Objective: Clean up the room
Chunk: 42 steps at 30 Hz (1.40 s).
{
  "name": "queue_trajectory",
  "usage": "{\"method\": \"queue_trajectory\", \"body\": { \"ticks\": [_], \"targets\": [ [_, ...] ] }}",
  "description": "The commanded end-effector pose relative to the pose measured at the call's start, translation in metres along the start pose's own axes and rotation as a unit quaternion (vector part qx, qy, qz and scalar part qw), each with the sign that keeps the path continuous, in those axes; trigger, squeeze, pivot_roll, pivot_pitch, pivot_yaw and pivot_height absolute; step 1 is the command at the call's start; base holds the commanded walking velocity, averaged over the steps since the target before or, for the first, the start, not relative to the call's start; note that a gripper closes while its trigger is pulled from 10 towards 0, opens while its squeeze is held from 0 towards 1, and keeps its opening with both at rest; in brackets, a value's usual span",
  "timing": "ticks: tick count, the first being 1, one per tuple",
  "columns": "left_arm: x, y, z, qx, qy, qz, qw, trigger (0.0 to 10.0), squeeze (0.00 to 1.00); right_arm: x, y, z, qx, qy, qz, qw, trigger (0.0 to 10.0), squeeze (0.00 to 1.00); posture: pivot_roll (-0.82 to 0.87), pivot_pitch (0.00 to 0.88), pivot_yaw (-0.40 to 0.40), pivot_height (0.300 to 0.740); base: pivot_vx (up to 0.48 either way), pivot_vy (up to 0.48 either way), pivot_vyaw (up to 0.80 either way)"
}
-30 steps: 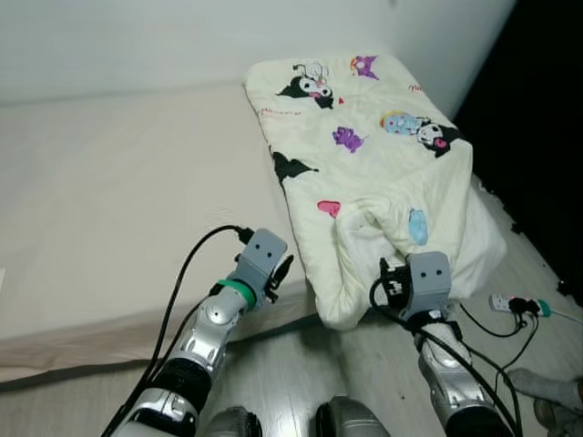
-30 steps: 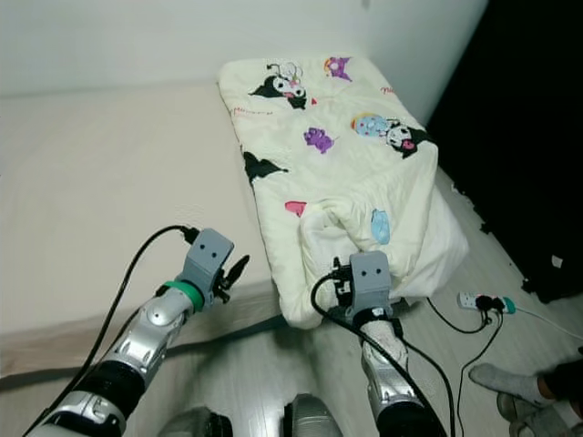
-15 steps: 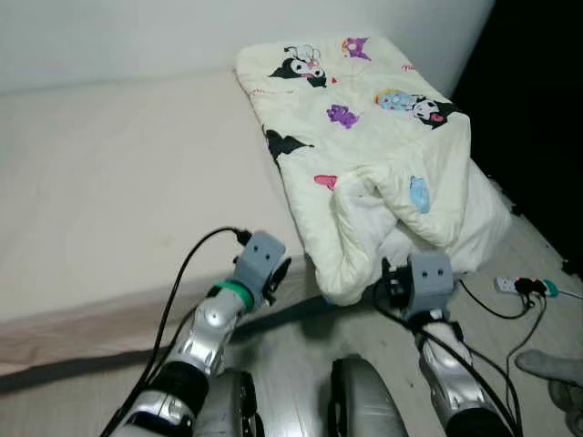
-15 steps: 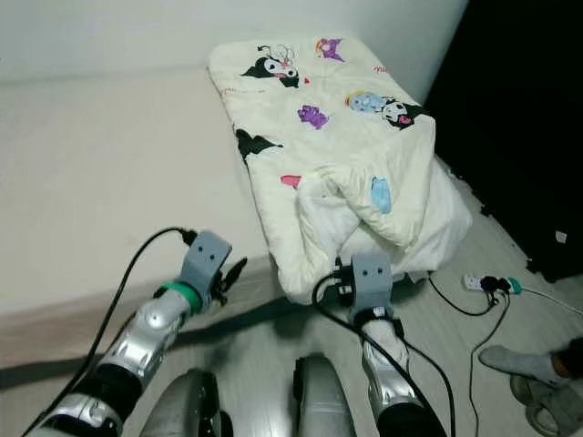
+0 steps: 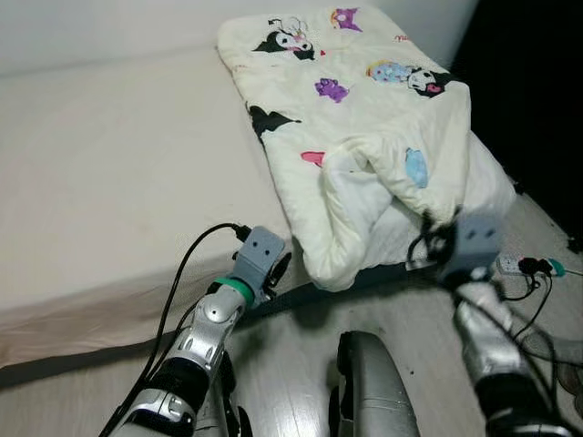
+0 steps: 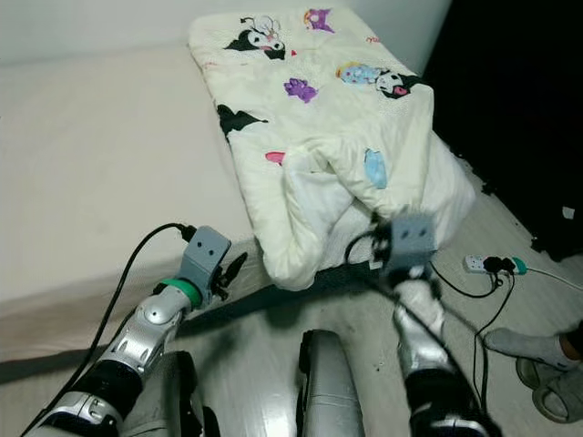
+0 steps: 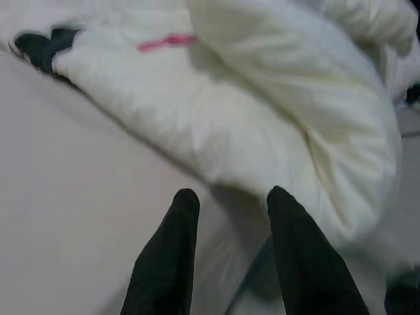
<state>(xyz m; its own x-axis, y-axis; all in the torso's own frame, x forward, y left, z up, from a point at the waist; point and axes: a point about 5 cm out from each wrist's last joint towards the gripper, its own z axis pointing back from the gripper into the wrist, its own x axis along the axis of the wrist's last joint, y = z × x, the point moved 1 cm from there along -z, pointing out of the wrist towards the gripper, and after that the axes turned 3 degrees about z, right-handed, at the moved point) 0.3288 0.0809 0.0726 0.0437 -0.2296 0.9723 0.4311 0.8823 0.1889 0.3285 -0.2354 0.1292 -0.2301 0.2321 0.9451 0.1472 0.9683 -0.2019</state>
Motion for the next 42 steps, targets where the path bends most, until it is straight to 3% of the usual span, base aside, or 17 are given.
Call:
{"method": "queue_trajectory", "body": {
  "ticks": [1,4,7,8,9,12,13,15,19,22,29,34,35,38,39,40,42],
  "targets": [
    [-0.003,0.002,0.002,0.006,0.007,0.007,1.0,10.0,0.0,-0.012,-0.006,0.006,-0.016,0.03,-0.014,0.999,10.0,0.0,-0.12,0.035,0.049,0.596,0.0,0.0,0.0],
    [-0.002,0.001,0.003,0.007,0.005,0.008,1.0,10.0,0.0,-0.018,-0.015,0.005,-0.037,0.049,-0.032,0.998,10.0,0.0,-0.11,0.052,0.046,0.596,0.0,0.0,0.0],
    [-0.003,0.001,0.006,0.007,0.006,0.009,1.0,10.0,0.0,-0.036,-0.026,0.009,-0.055,0.101,-0.041,0.992,10.0,0.0,-0.1,0.064,0.046,0.596,0.0,0.0,0.0],
    [-0.005,0.001,0.008,0.008,0.008,0.01,1.0,10.0,0.0,-0.045,-0.031,0.012,-0.049,0.134,-0.001,0.99,10.0,0.0,-0.09,0.08,0.045,0.596,0.0,0.0,0.0],
    [-0.005,0.001,0.008,0.008,0.008,0.01,1.0,10.0,0.0,-0.045,-0.031,0.012,-0.049,0.134,-0.001,0.99,10.0,0.0,-0.09,0.08,0.045,0.596,0.0,0.0,0.0],
    [-0.009,0.004,0.014,0.013,0.016,0.01,1.0,10.0,0.0,-0.058,-0.05,0.014,-0.013,0.203,0.168,0.965,10.0,0.0,-0.09,0.108,0.037,0.596,0.0,0.0,0.0],
    [-0.009,0.004,0.014,0.013,0.016,0.01,1.0,10.0,0.0,-0.058,-0.05,0.014,-0.013,0.203,0.168,0.965,10.0,0.0,-0.09,0.108,0.037,0.596,0.0,0.0,0.0],
    [-0.012,0.006,0.018,0.018,0.02,0.012,1.0,10.0,0.0,-0.059,-0.062,0.013,-0.009,0.221,0.225,0.949,10.0,0.0,-0.08,0.128,0.029,0.596,0.0,0.0,0.0],
    [-0.013,0.007,0.02,0.023,0.022,0.014,0.999,10.0,0.0,-0.057,-0.067,0.011,-0.005,0.222,0.252,0.942,10.0,0.0,-0.08,0.144,0.025,0.596,0.0,0.0,0.0],
    [-0.014,0.009,0.027,0.031,0.024,0.016,0.999,10.0,0.0,-0.05,-0.072,0.002,0.008,0.21,0.309,0.927,10.0,0.0,-0.07,0.18,0.023,0.596,0.0,0.0,0.0],
    [-0.009,0.018,0.045,0.045,0.022,0.011,0.999,10.0,0.0,-0.03,-0.053,-0.019,0.044,0.139,0.38,0.913,10.0,0.0,-0.02,0.266,0.039,0.596,0.0,0.0,0.0],
    [-0.004,0.023,0.051,0.049,0.02,0.006,0.999,10.0,0.0,-0.027,-0.049,-0.025,0.044,0.131,0.4,0.906,10.0,0.0,0.01,0.305,0.048,0.596,0.0,0.0,0.0],
    [-0.002,0.026,0.055,0.056,0.02,0.004,0.998,10.0,0.0,-0.026,-0.048,-0.027,0.045,0.131,0.404,0.904,10.0,0.09,0.02,0.322,0.052,0.596,0.0,0.0,0.0],
    [-0.001,0.029,0.059,0.061,0.022,0.003,0.998,10.0,0.0,-0.026,-0.046,-0.029,0.047,0.13,0.408,0.902,10.0,0.11,0.03,0.325,0.054,0.596,0.0,0.0,0.0],
    [-0.001,0.032,0.063,0.067,0.025,0.001,0.997,10.0,0.0,-0.025,-0.046,-0.03,0.047,0.131,0.412,0.9,10.0,0.23,0.04,0.339,0.058,0.596,0.0,0.0,0.0],
    [-0.002,0.035,0.068,0.07,0.029,-0.001,0.997,10.0,0.0,-0.023,-0.047,-0.032,0.044,0.13,0.419,0.898,10.0,0.0,0.06,0.349,0.062,0.596,0.0,0.0,0.0],
    [-0.002,0.035,0.072,0.072,0.033,-0.002,0.997,10.0,0.0,-0.022,-0.047,-0.033,0.042,0.128,0.425,0.895,10.0,0.0,0.06,0.349,0.062,0.596,0.0,0.0,0.0]
  ]
}}
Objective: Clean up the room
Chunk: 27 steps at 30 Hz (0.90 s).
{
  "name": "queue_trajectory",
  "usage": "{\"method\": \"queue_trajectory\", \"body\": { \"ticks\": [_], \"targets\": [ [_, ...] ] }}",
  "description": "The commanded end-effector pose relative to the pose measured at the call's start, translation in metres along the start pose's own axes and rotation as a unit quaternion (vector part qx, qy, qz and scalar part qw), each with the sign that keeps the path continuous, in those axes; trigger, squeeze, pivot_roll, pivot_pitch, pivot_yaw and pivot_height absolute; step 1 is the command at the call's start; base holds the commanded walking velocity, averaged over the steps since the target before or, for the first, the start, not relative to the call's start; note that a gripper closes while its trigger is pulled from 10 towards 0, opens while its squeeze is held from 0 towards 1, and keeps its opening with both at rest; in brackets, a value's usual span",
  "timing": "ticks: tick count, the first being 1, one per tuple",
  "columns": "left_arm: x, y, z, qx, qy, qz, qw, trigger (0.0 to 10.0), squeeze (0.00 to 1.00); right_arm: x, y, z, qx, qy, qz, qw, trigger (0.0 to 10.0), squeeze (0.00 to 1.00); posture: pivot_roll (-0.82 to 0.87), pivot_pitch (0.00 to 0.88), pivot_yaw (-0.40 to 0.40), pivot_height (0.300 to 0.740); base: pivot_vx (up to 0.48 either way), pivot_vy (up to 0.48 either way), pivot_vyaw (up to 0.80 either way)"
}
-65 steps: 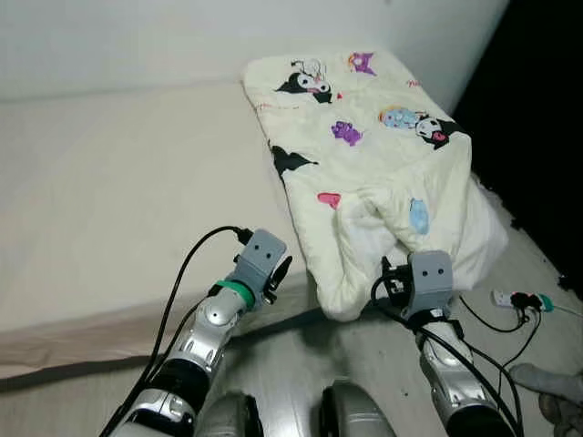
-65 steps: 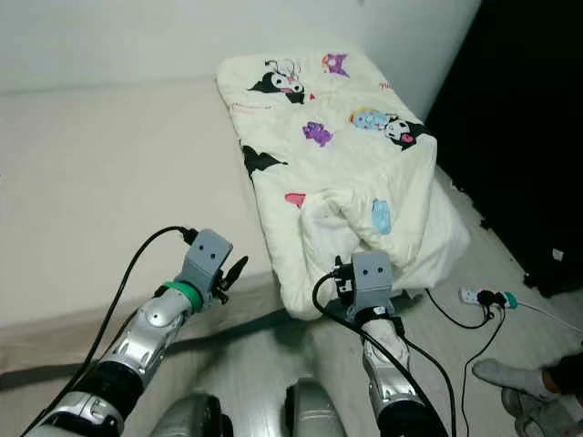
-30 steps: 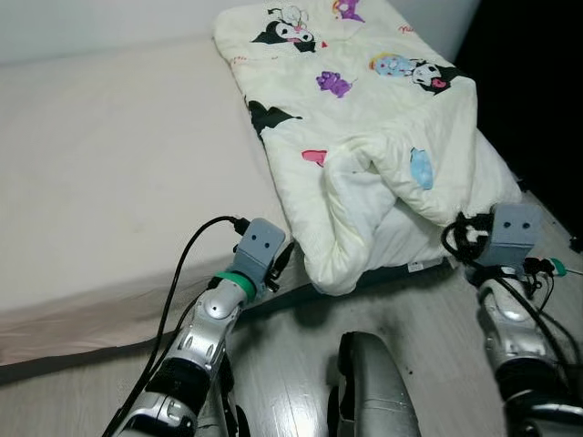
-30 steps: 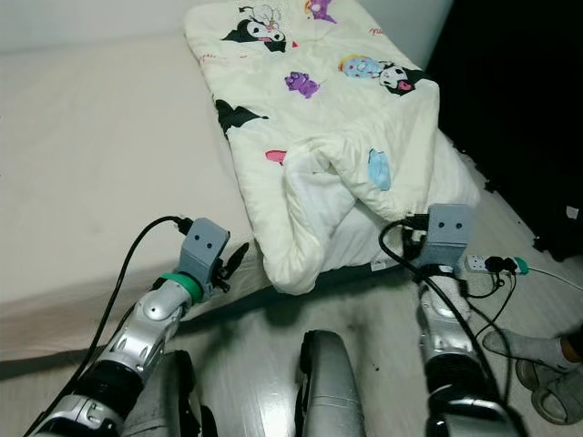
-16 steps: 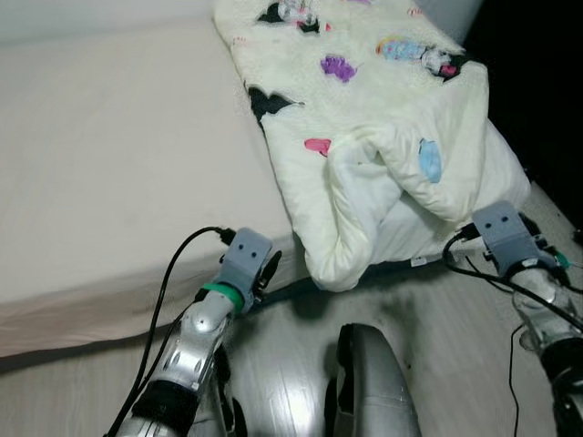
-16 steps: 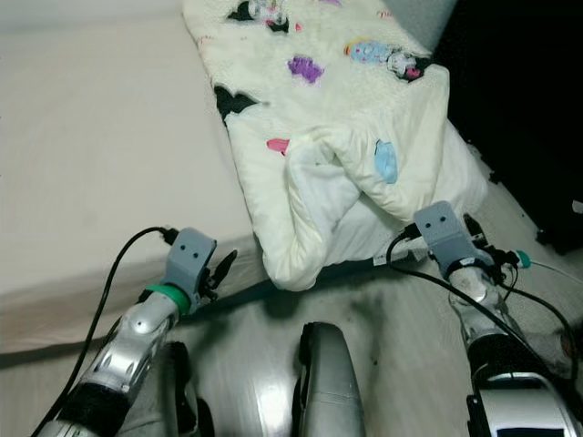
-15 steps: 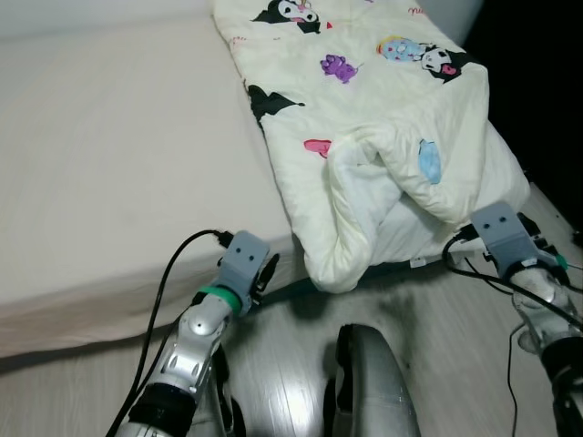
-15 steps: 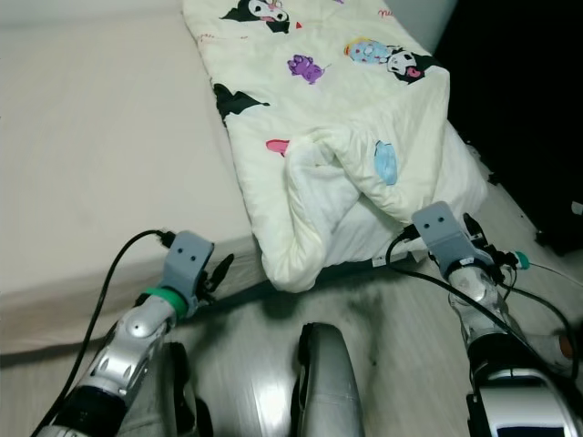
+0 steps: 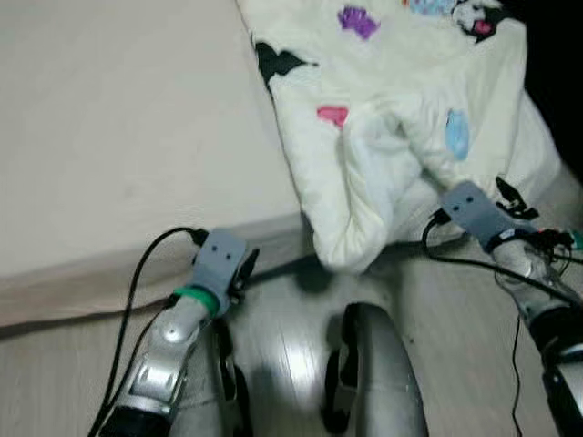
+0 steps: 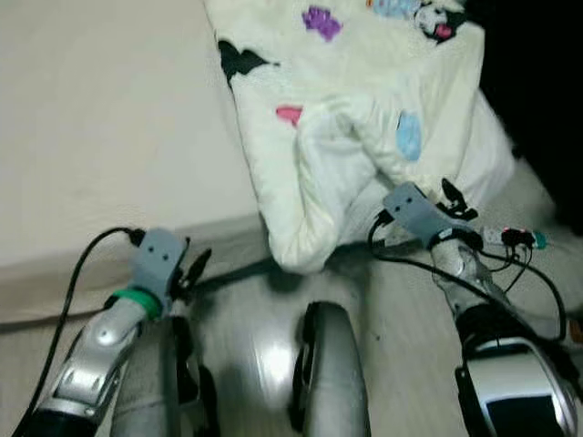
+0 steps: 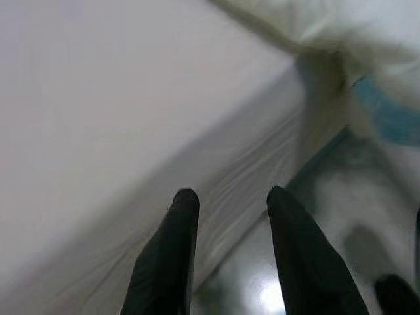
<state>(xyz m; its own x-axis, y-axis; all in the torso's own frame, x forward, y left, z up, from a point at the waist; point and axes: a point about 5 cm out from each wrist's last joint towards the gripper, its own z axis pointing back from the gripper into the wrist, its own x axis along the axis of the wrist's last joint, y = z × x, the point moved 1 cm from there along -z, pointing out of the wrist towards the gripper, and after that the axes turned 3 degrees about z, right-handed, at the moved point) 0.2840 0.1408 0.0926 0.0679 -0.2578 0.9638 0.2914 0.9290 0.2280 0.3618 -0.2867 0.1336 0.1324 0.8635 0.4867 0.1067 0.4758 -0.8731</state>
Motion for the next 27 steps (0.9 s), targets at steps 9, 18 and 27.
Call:
{"method": "queue_trajectory", "body": {
  "ticks": [9,18,27],
  "targets": [
    [-0.005,0.003,0.025,0.0,0.035,0.002,0.999,10.0,0.0,-0.002,0.001,-0.001,0.005,-0.001,0.068,0.998,10.0,0.0,0.1,0.401,0.084,0.596,0.0,0.0,0.0],
    [-0.004,0.008,0.039,0.008,0.054,-0.002,0.999,10.0,0.0,-0.005,-0.002,-0.002,0.002,0.008,0.097,0.995,10.0,0.0,0.13,0.439,0.1,0.596,0.0,0.0,0.0],
    [-0.004,0.009,0.044,0.014,0.067,-0.002,0.998,10.0,0.0,-0.018,-0.033,-0.003,-0.07,0.037,0.13,0.988,10.0,0.0,0.13,0.446,0.101,0.596,0.0,0.0,0.0]
  ]
}}
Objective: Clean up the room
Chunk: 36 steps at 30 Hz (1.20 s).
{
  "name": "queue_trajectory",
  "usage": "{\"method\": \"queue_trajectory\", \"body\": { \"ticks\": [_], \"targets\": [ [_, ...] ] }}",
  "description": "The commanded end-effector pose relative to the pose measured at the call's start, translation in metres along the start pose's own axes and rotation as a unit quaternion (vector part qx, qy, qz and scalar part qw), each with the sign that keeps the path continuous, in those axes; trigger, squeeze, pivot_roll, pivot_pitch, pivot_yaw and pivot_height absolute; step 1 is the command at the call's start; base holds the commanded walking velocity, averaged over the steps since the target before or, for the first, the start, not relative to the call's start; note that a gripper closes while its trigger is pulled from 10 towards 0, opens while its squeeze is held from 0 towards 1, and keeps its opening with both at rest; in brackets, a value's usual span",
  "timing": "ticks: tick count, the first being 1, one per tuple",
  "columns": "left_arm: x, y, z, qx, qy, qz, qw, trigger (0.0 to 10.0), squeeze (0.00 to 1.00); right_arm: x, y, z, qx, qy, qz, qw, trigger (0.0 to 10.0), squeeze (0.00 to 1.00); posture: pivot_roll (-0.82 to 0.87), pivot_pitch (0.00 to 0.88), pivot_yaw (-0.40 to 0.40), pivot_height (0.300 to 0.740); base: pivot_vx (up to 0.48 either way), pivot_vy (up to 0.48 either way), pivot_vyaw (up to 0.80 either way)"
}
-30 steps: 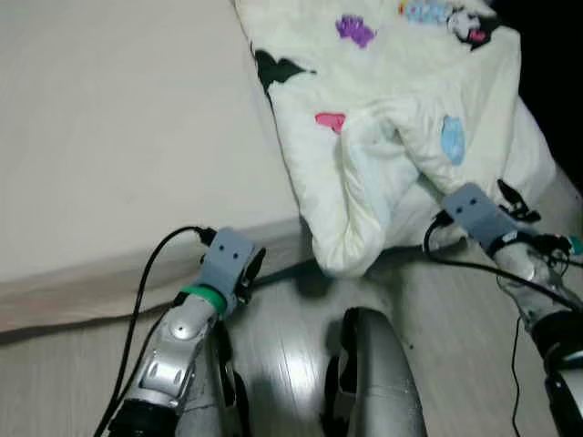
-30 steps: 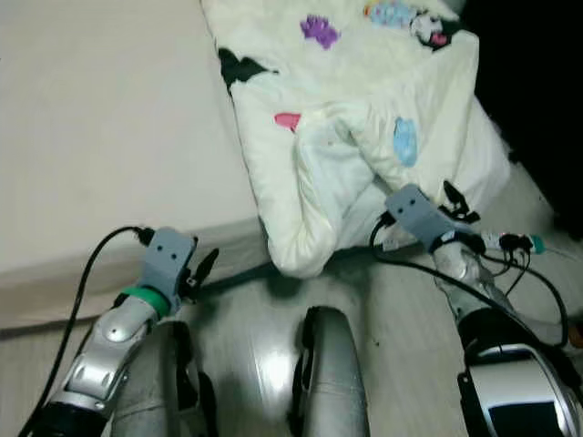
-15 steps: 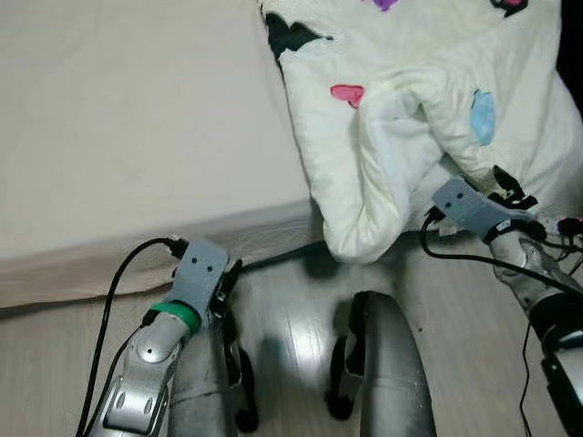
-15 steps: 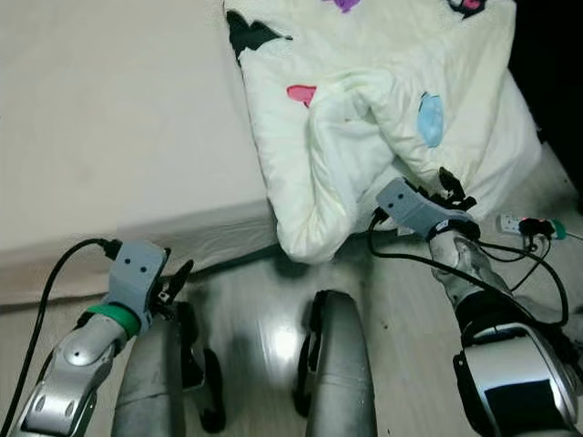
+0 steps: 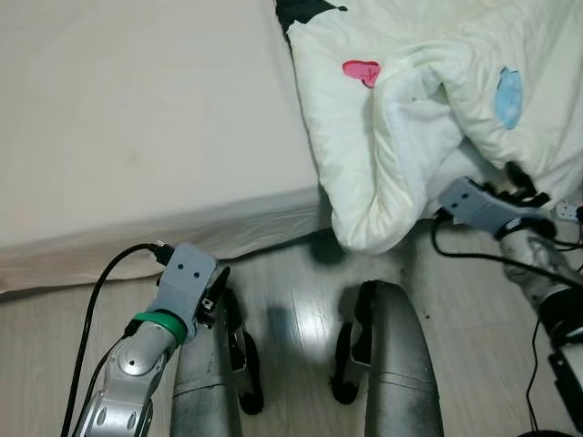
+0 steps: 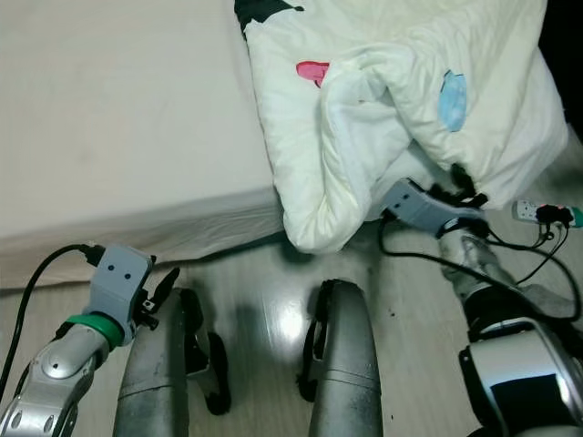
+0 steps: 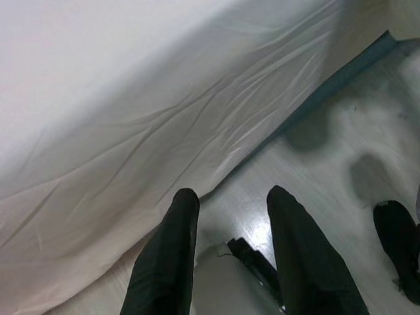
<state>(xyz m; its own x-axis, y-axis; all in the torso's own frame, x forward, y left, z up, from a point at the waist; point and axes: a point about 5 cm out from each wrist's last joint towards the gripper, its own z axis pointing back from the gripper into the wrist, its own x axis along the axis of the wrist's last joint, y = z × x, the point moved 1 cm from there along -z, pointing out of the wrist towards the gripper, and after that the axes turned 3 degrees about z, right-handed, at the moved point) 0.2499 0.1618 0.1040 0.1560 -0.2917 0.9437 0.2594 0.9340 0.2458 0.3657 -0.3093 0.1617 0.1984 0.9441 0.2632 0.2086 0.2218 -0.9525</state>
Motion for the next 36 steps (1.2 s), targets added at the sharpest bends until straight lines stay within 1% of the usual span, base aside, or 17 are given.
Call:
{"method": "queue_trajectory", "body": {
  "ticks": [1,2,5,7,13,14,16,17,24,31,34,36],
  "targets": [
    [-0.007,-0.003,0.004,-0.004,0.02,0.004,1.0,10.0,0.0,-0.013,0.004,0.006,0.004,0.023,0.01,1.0,10.0,0.0,0.13,0.446,0.101,0.596,0.0,0.0,0.0],
    [-0.007,-0.003,0.003,-0.004,0.02,0.005,1.0,10.0,0.0,-0.015,0.0,0.005,-0.004,0.026,0.011,1.0,10.0,0.0,0.13,0.445,0.101,0.596,0.0,0.0,0.0],
    [-0.006,-0.004,0.004,-0.004,0.021,0.005,1.0,10.0,0.0,-0.016,-0.002,0.004,-0.009,0.027,0.011,1.0,10.0,0.0,0.13,0.445,0.101,0.596,0.0,0.0,0.0],
    [-0.006,-0.004,0.003,-0.004,0.023,0.006,1.0,10.0,0.0,-0.019,-0.007,0.004,-0.019,0.031,0.013,0.999,10.0,0.0,0.12,0.442,0.102,0.596,0.0,0.0,0.0],
    [-0.005,-0.005,0.003,-0.004,0.024,0.006,1.0,10.0,0.0,-0.025,-0.008,0.005,-0.022,0.045,0.011,0.999,10.0,0.0,0.12,0.44,0.099,0.596,0.0,0.0,0.0],
    [-0.005,-0.005,0.003,-0.004,0.025,0.007,1.0,10.0,0.0,-0.027,-0.007,0.006,-0.018,0.05,0.007,0.999,4.9,0.0,0.12,0.44,0.099,0.596,0.0,0.0,0.0],
    [-0.005,-0.006,0.003,-0.004,0.025,0.007,1.0,10.0,0.0,-0.028,-0.006,0.007,-0.015,0.053,0.004,0.998,4.9,0.0,0.12,0.44,0.099,0.596,0.0,0.0,0.0],
    [-0.005,-0.007,0.003,-0.005,0.025,0.007,1.0,10.0,0.0,-0.029,-0.005,0.007,-0.01,0.056,0.001,0.998,0.0,0.0,0.12,0.44,0.099,0.596,0.0,0.0,0.0],
    [-0.006,-0.007,0.003,-0.004,0.028,0.009,1.0,10.0,0.0,-0.03,-0.003,0.008,-0.003,0.061,-0.008,0.998,0.0,0.0,0.12,0.437,0.098,0.596,0.0,0.0,0.0],
    [-0.007,-0.008,0.0,-0.003,0.03,0.008,1.0,10.0,0.0,-0.032,-0.005,0.008,-0.002,0.063,-0.01,0.998,0.0,0.0,0.1,0.423,0.091,0.596,0.0,0.0,0.0],
    [-0.009,-0.009,-0.002,-0.002,0.03,0.009,0.999,10.0,0.0,-0.045,-0.011,0.011,-0.019,0.089,-0.023,0.996,0.0,0.0,0.09,0.413,0.081,0.596,0.0,0.0,0.0],
    [-0.009,-0.01,-0.002,-0.002,0.031,0.01,0.999,10.0,0.0,-0.047,-0.012,0.012,-0.021,0.094,-0.027,0.995,0.0,0.0,0.09,0.413,0.081,0.596,0.0,0.0,0.0]
  ]
}}
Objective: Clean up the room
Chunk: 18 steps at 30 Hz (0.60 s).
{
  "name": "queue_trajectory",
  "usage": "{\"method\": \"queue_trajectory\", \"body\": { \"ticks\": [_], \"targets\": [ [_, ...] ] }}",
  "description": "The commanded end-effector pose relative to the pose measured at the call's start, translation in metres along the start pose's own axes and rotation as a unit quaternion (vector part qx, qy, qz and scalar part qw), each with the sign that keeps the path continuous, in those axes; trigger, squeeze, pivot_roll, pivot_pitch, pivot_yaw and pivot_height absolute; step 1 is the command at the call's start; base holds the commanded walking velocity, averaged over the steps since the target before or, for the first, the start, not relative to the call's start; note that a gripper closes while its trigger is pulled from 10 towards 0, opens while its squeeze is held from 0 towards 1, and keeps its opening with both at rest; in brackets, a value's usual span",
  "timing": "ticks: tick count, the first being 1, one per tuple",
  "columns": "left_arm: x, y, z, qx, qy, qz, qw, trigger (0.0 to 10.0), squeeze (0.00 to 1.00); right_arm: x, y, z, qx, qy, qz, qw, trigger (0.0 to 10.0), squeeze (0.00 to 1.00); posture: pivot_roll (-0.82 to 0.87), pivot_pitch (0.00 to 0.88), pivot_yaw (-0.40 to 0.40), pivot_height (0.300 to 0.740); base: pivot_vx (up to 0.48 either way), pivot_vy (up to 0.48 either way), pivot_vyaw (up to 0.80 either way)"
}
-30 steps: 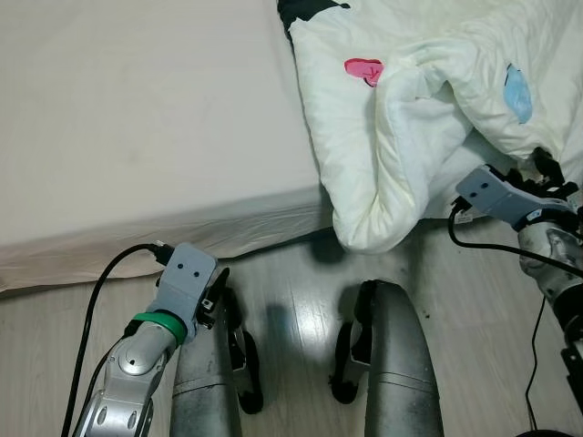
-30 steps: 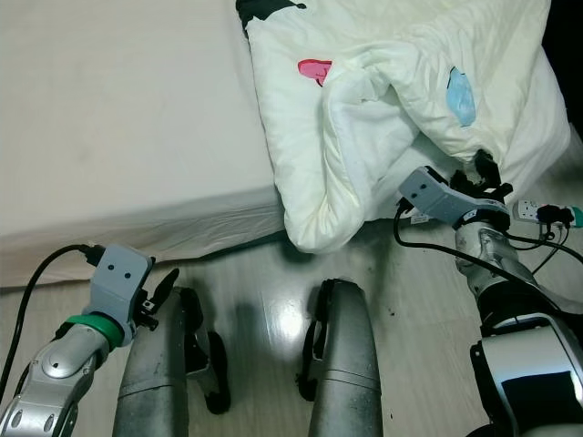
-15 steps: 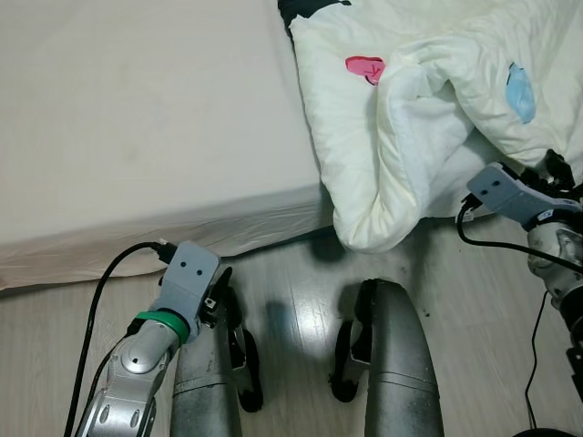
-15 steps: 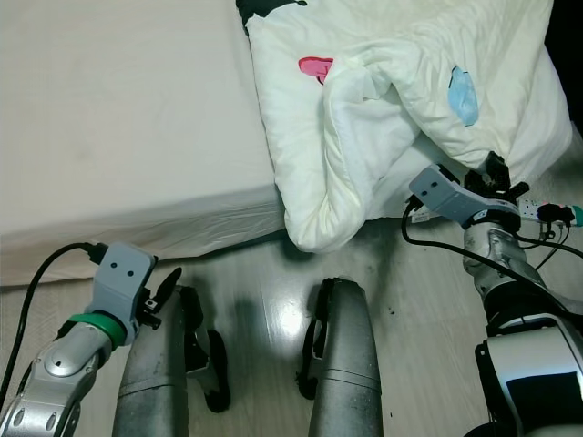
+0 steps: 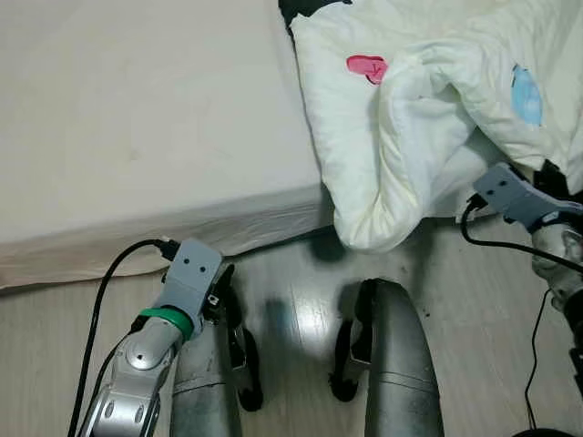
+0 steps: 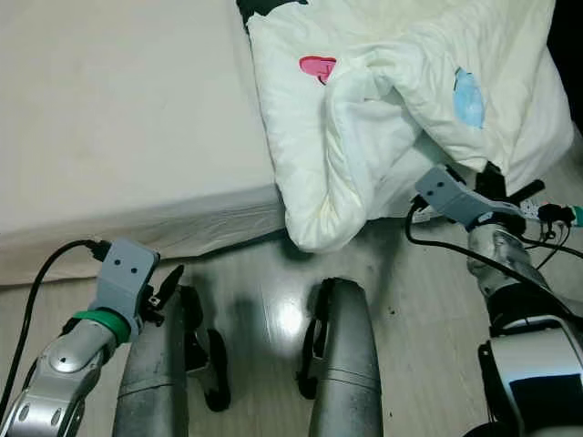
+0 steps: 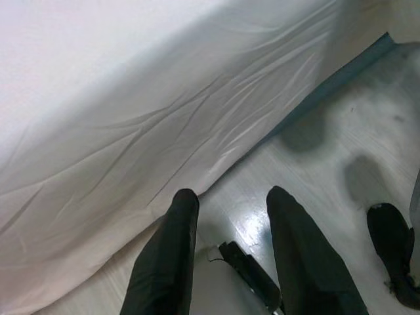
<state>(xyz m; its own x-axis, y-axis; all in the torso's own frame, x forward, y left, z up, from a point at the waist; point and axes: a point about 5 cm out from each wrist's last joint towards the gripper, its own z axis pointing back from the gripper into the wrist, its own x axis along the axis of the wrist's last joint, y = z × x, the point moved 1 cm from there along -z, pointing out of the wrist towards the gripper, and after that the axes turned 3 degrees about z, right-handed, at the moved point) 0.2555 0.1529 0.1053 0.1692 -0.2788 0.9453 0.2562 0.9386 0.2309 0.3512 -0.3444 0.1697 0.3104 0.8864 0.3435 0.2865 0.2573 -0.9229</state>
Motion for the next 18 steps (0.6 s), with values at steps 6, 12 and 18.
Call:
{"method": "queue_trajectory", "body": {
  "ticks": [6,12,18],
  "targets": [
    [-0.013,-0.01,-0.007,-0.009,0.018,0.009,1.0,10.0,0.0,-0.083,0.006,0.044,-0.042,0.144,-0.06,0.987,0.0,0.0,0.03,0.369,0.069,0.596,0.0,0.0,0.0],
    [-0.01,-0.02,-0.022,-0.027,0.01,0.011,1.0,10.0,0.0,-0.157,-0.012,0.094,-0.1,0.269,-0.058,0.956,0.0,0.0,-0.04,0.333,0.068,0.596,0.0,0.0,0.0],
    [-0.01,-0.022,-0.027,-0.03,0.005,0.012,0.999,10.0,0.0,-0.187,-0.021,0.119,-0.12,0.332,-0.064,0.933,0.0,0.0,-0.05,0.319,0.065,0.596,0.0,0.0,0.0]
  ]
}}
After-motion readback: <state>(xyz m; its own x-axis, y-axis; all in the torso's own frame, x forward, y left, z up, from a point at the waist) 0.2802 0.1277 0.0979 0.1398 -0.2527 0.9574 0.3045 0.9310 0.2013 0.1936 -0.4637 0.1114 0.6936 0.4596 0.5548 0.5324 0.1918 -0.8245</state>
